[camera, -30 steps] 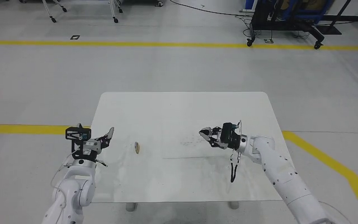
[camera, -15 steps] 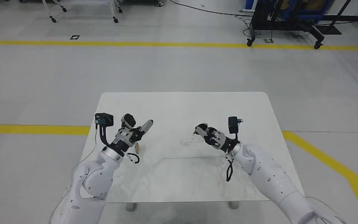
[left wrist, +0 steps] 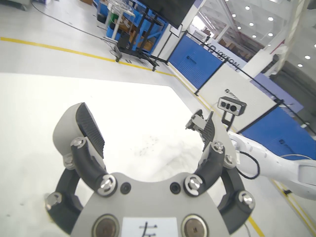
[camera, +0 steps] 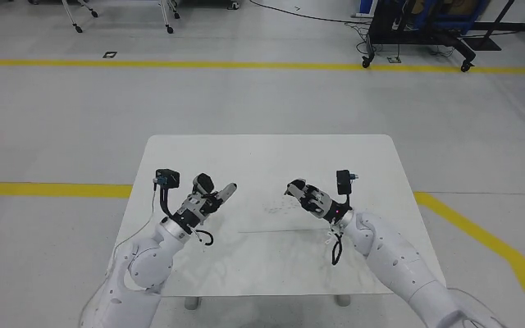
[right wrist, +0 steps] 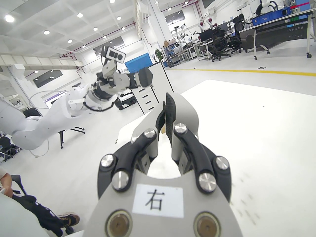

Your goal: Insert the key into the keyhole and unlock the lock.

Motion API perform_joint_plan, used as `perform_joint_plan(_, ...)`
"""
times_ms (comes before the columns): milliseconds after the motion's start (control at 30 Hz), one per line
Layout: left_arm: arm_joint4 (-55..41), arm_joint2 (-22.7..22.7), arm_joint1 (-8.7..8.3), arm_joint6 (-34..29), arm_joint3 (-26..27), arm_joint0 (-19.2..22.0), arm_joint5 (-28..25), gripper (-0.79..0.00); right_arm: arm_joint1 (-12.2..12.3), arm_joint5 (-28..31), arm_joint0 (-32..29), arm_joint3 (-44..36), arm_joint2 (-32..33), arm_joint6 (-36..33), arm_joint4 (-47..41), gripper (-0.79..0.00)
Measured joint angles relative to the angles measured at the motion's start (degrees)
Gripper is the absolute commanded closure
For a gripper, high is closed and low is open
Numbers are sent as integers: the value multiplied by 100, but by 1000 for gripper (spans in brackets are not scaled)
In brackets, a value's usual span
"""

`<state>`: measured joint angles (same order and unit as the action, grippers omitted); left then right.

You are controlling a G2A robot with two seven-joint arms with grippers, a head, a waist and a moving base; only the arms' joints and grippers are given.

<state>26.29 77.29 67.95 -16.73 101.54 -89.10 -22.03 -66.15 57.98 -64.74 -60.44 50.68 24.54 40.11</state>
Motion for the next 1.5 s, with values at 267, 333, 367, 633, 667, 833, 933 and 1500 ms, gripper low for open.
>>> perform_joint_plan(267,-3421,-72,-39,-2009,-767,536,-757,-785,-102,2,58,-120,-493,-727,-2167,0)
perform_joint_plan(333,-3989,-36,-69,-2454,-909,664,-673,-659,-120,2,136,-116,-608,-1013,-2633,0)
perform_joint_plan(367,-4047,-48,-74,-2549,-945,701,-659,-597,-126,2,171,-101,-644,-1131,-2766,0)
perform_joint_plan(633,-2962,-341,-64,-2374,-934,811,-677,-668,-220,2,321,-238,-924,-1868,-3249,0)
perform_joint_plan(667,-2839,-373,-63,-2328,-924,818,-676,-665,-230,2,333,-263,-948,-1940,-3291,0)
perform_joint_plan(833,-2597,-511,-51,-2137,-948,851,-619,-600,-294,2,413,-256,-1042,-2236,-3478,0)
perform_joint_plan(933,-2605,-540,-55,-2153,-972,883,-580,-523,-350,2,450,-198,-1089,-2296,-3543,0)
perform_joint_plan(1500,-2336,-632,-85,-2004,-949,919,-427,-274,-617,2,584,221,-1138,-2815,-4182,0)
